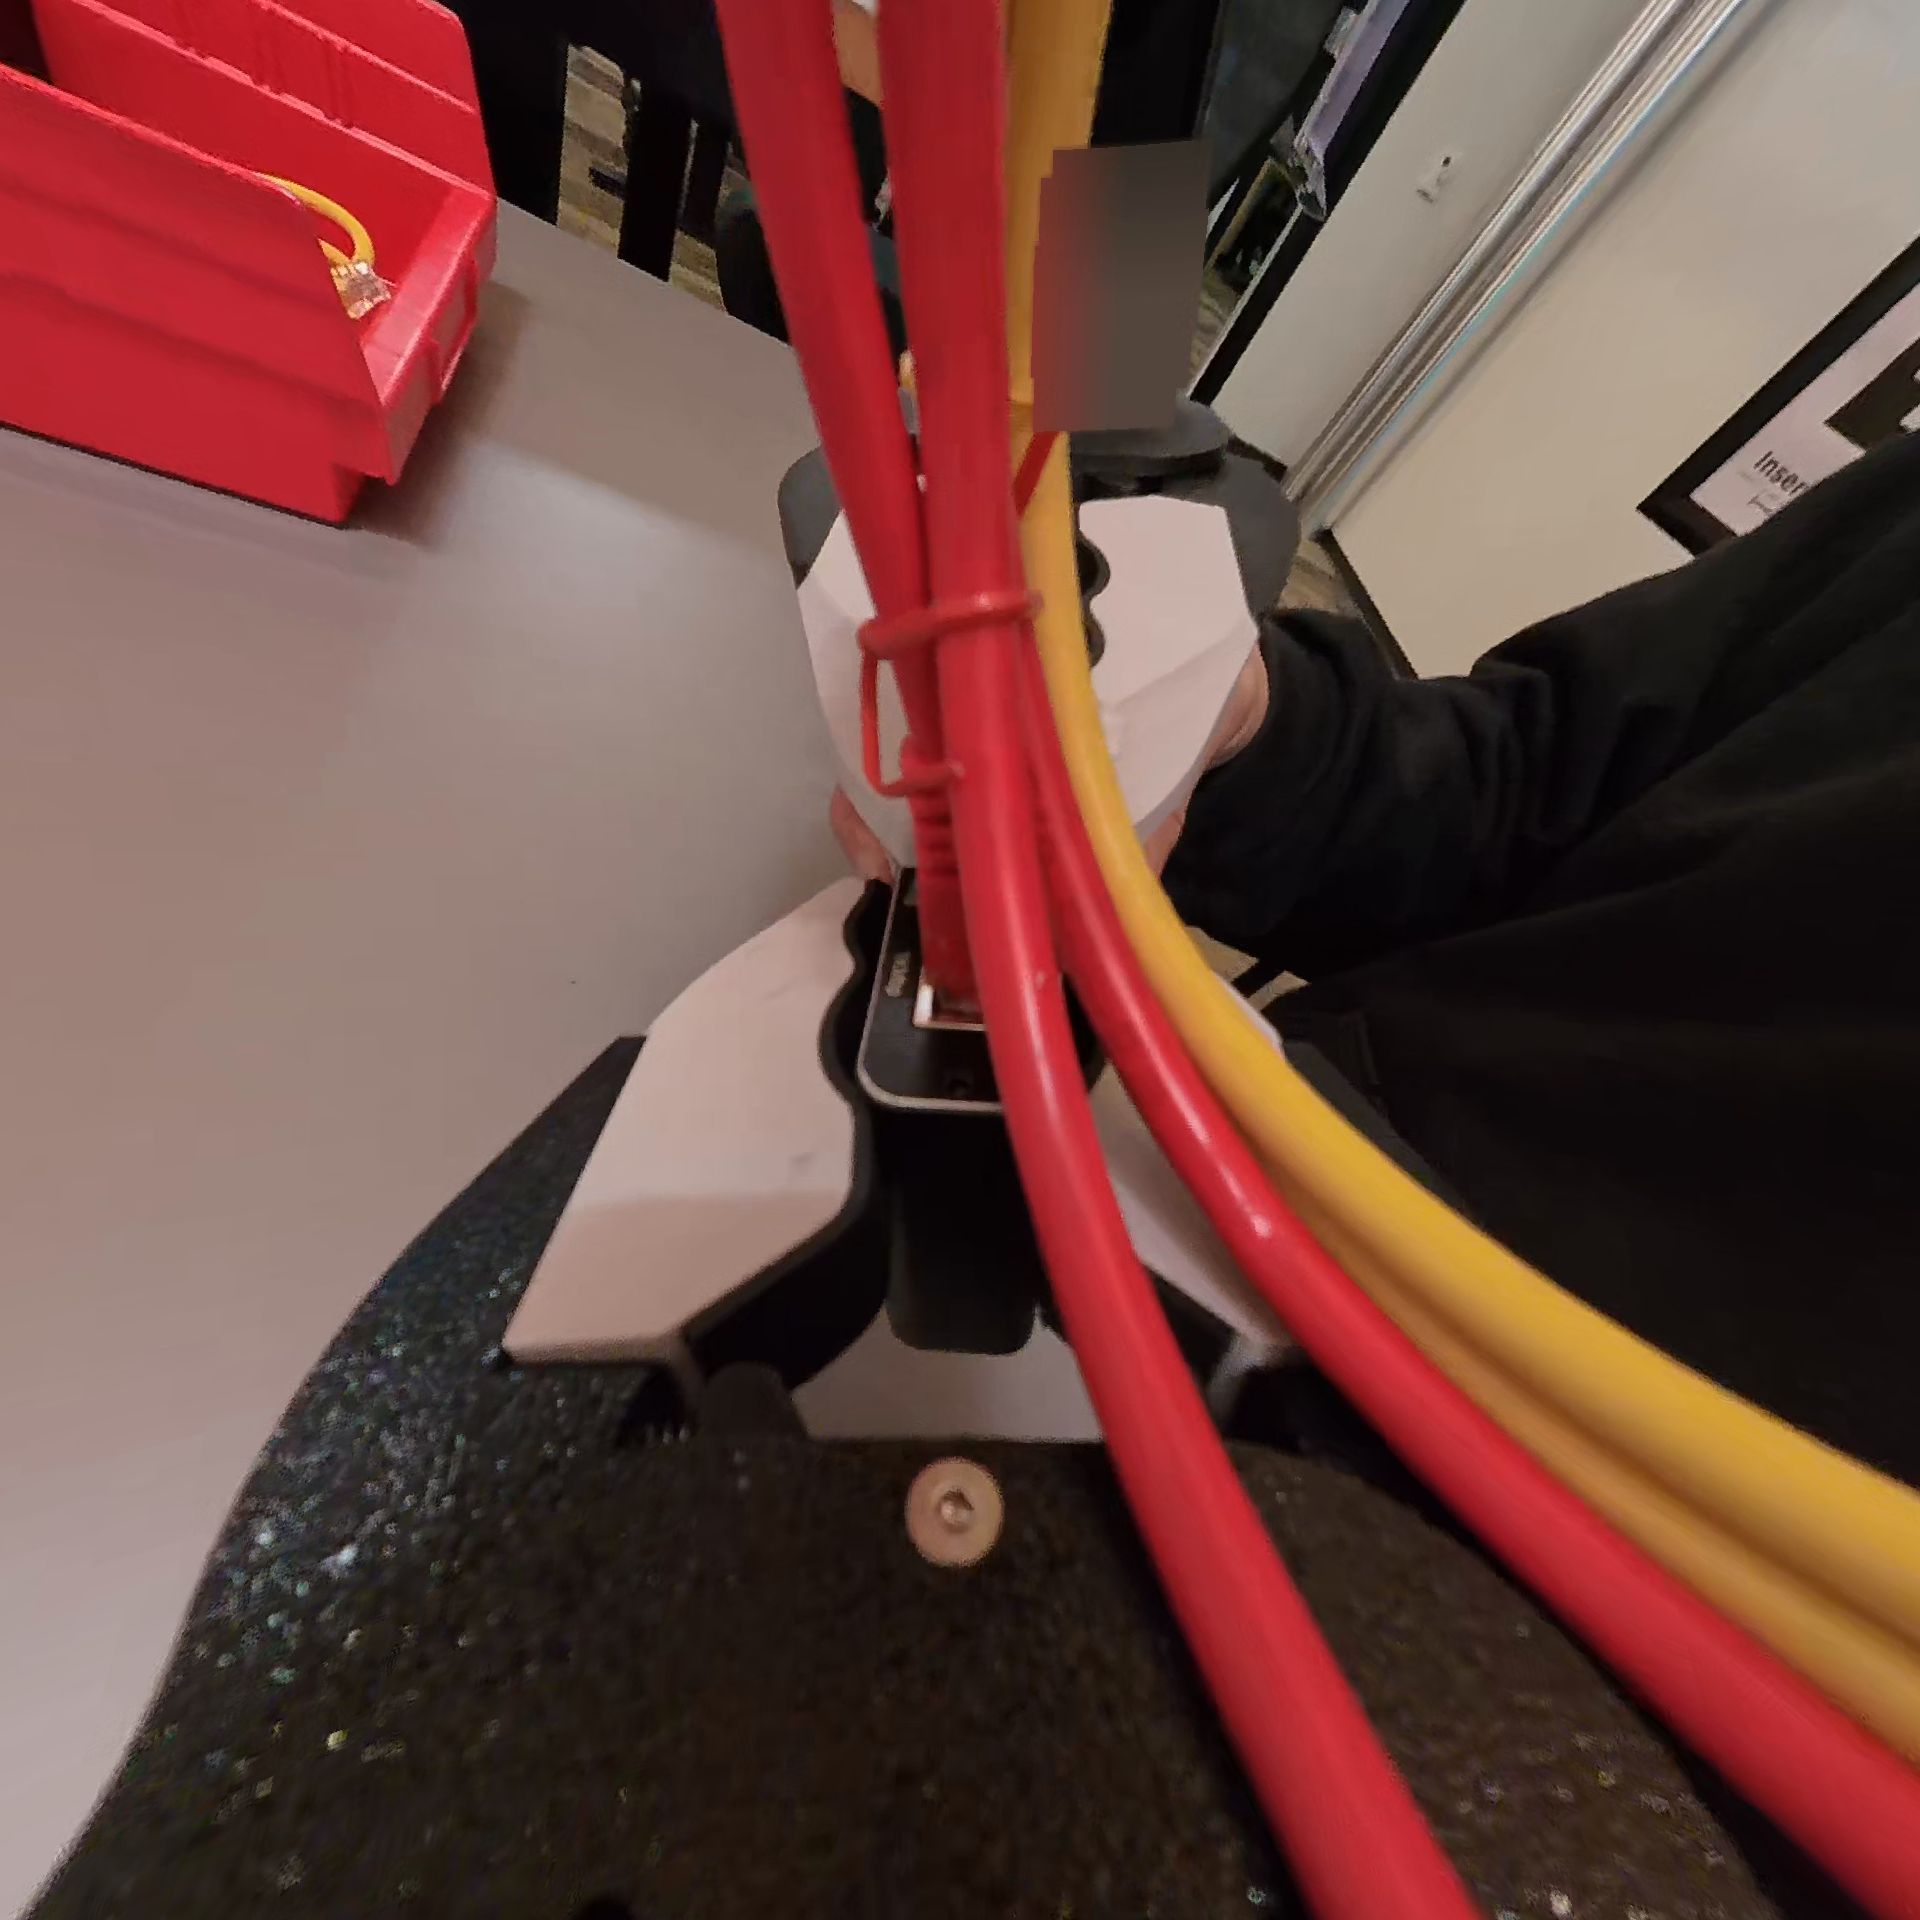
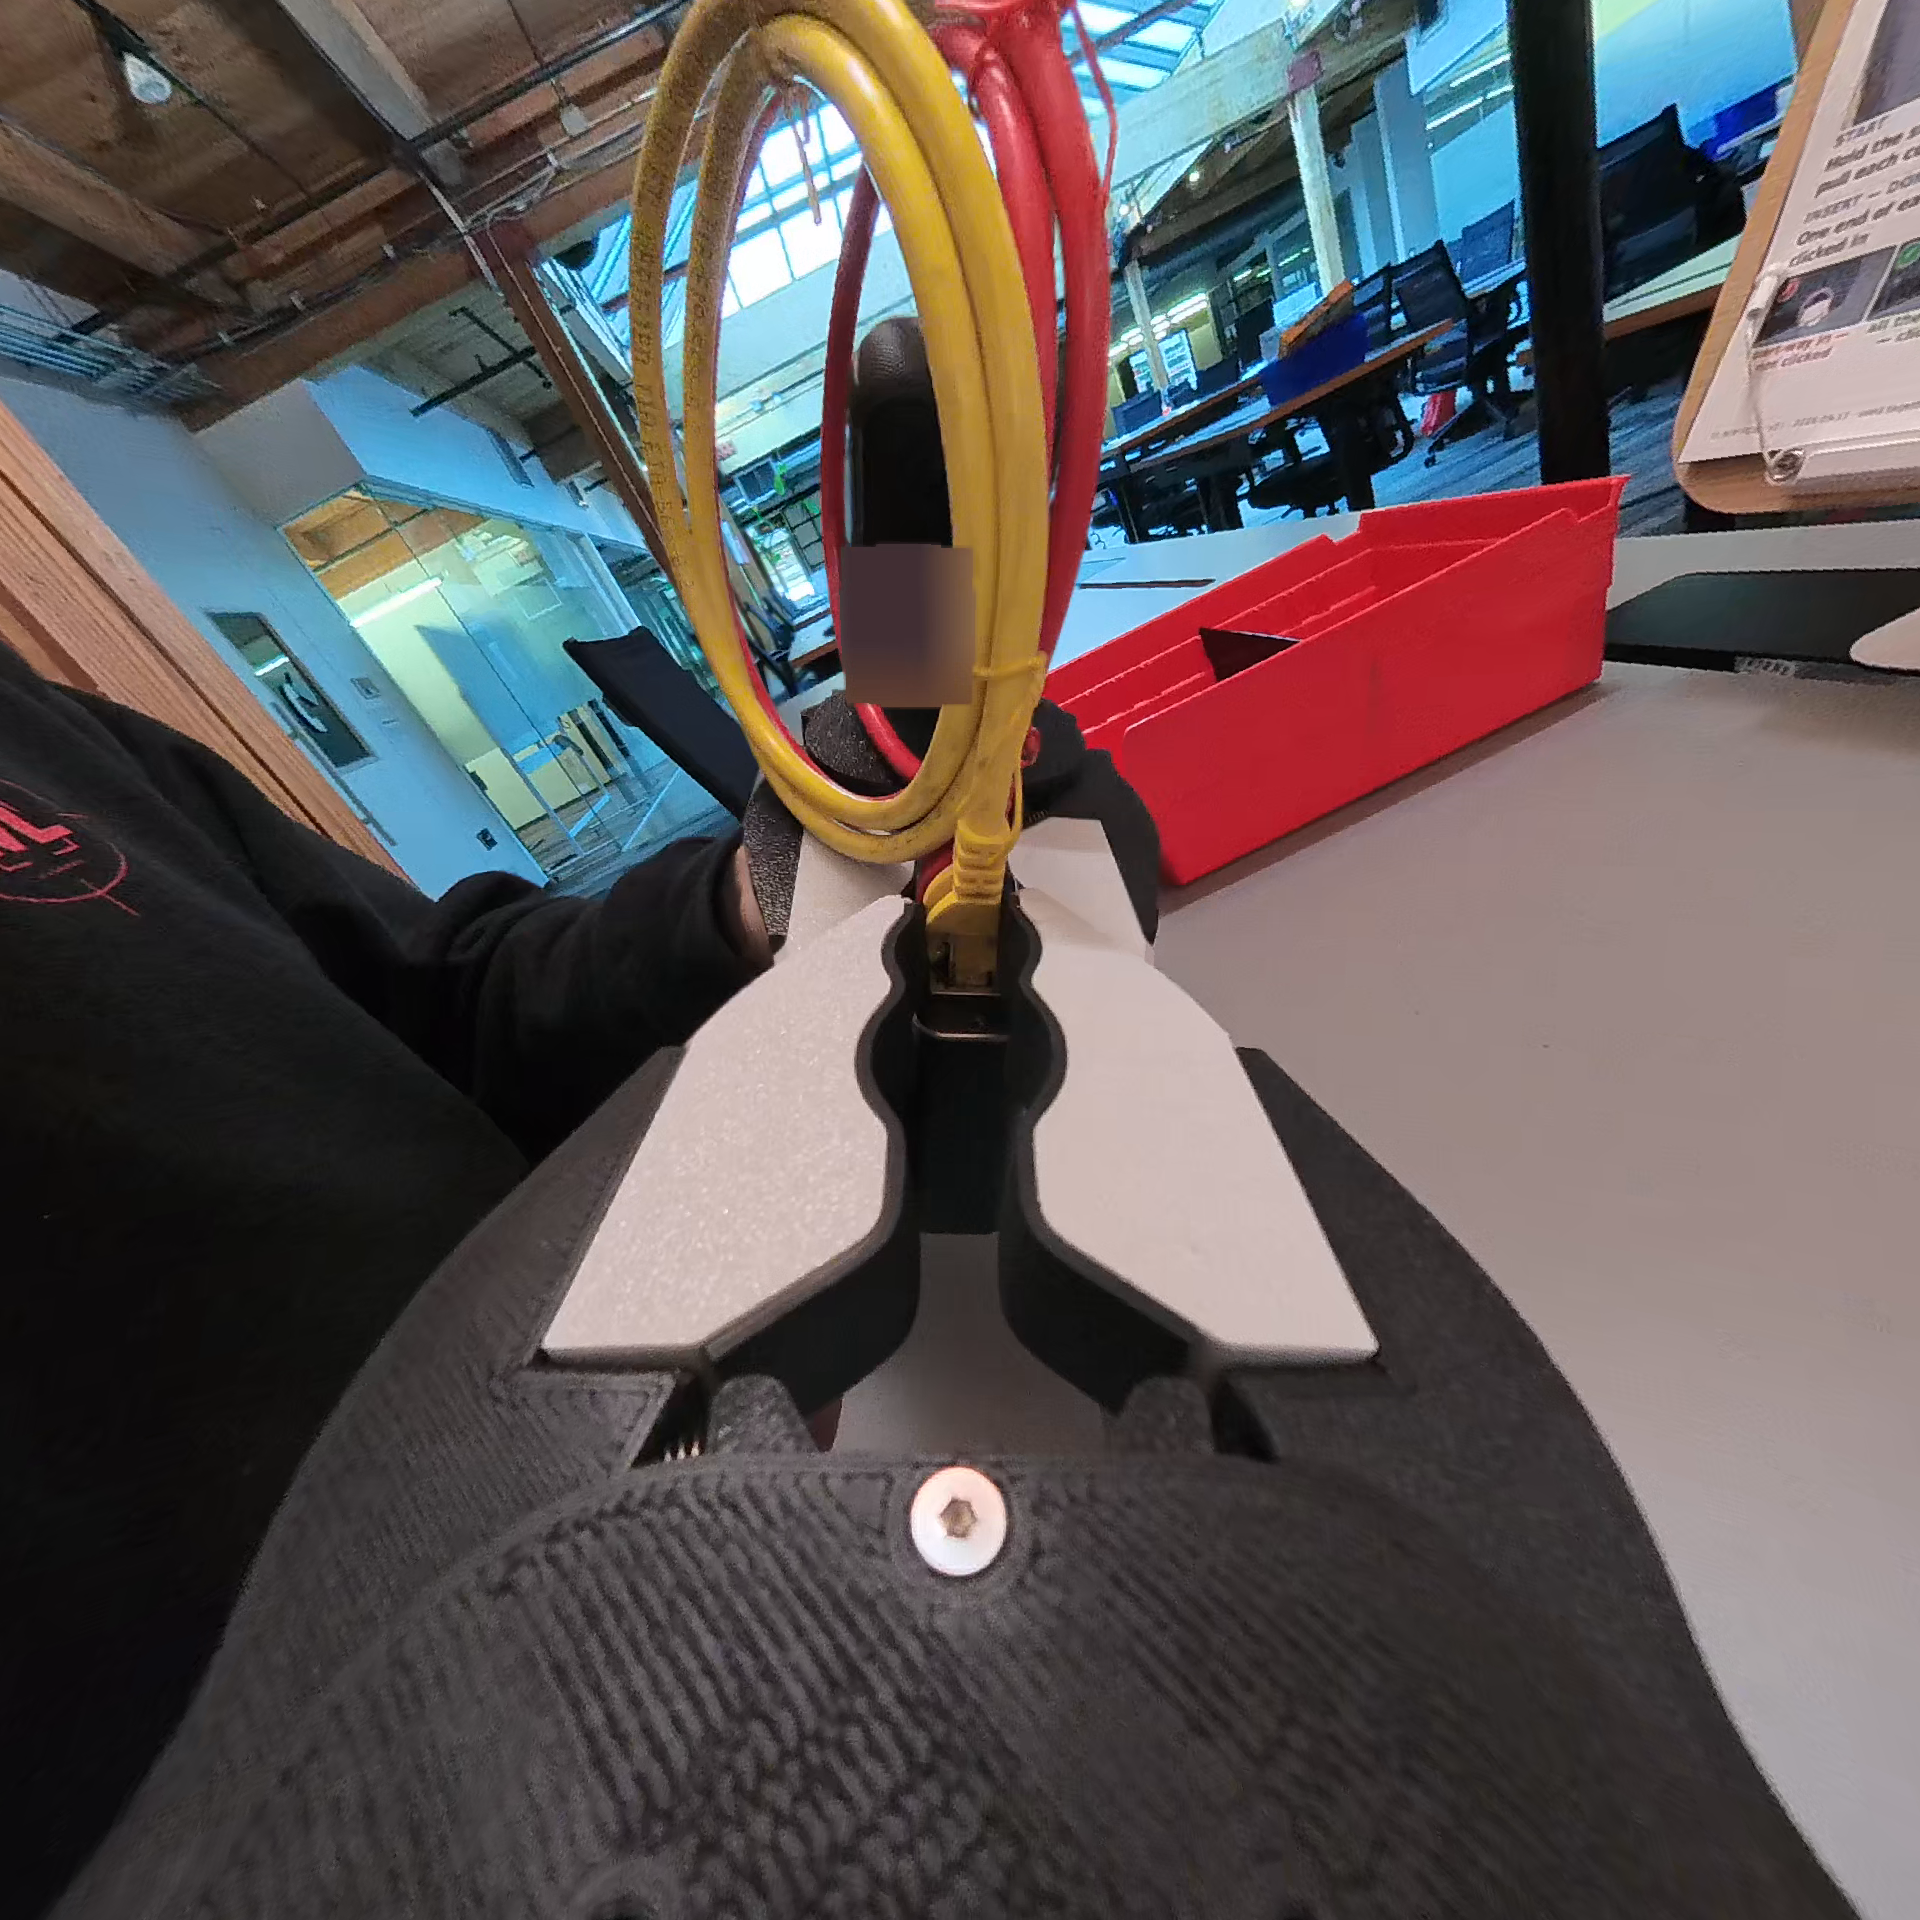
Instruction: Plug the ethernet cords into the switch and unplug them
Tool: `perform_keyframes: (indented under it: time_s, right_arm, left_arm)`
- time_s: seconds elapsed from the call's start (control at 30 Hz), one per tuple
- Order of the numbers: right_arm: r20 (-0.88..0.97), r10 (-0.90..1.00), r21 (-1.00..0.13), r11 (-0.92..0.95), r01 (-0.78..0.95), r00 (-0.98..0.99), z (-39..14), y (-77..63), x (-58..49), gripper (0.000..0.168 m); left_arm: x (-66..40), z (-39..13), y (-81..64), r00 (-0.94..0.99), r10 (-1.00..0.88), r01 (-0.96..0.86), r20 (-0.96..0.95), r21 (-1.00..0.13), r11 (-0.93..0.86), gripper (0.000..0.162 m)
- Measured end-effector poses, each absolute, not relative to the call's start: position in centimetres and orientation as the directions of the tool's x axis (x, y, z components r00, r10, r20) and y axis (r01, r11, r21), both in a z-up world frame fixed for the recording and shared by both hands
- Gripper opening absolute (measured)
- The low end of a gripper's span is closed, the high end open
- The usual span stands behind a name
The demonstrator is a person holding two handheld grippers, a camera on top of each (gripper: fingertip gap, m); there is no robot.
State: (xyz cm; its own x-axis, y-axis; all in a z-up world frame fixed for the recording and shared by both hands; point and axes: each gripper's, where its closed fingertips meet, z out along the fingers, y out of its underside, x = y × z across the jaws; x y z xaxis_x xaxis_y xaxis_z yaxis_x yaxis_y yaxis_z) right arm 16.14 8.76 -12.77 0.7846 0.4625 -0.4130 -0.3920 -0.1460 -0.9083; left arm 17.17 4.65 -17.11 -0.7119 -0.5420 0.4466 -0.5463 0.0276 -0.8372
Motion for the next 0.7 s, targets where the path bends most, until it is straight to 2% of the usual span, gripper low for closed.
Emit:
perform_keyframes:
  time_s: [0.13, 0.27, 0.43, 0.5, 0.6, 0.7]
  right_arm:
    - [-0.402, 0.447, -0.915, -0.162, -0.369, 0.799, -13.5, 8.8, 16.1, 0.014]
    - [-0.384, 0.435, -0.922, -0.143, -0.359, 0.814, -13.5, 8.8, 16.3, 0.014]
    - [-0.531, 0.474, -0.831, -0.128, -0.541, 0.702, -13.5, 8.8, 16.6, 0.014]
    - [-0.433, 0.435, -0.900, -0.150, -0.410, 0.790, -14.1, 8.8, 16.4, 0.014]
    - [-0.372, 0.436, -0.928, -0.155, -0.338, 0.819, -13.9, 8.9, 16.1, 0.014]
    - [-0.366, 0.451, -0.930, -0.148, -0.336, 0.814, -13.5, 9.0, 16.0, 0.015]
  left_arm:
    - [16.8, -18.1, 4.8, -0.726, -0.533, -0.562, 0.436, -0.822, 0.094, 0.026]
    - [16.8, -18.0, 4.7, -0.737, -0.506, -0.559, 0.448, -0.825, 0.084, 0.027]
    - [17.1, -18.5, 5.0, -0.720, -0.553, -0.566, 0.419, -0.816, 0.119, 0.028]
    - [16.9, -19.0, 5.1, -0.716, -0.562, -0.573, 0.415, -0.808, 0.134, 0.028]
    - [16.6, -18.7, 5.0, -0.720, -0.547, -0.569, 0.426, -0.815, 0.113, 0.028]
    - [16.5, -18.0, 4.8, -0.723, -0.515, -0.566, 0.461, -0.822, 0.059, 0.027]
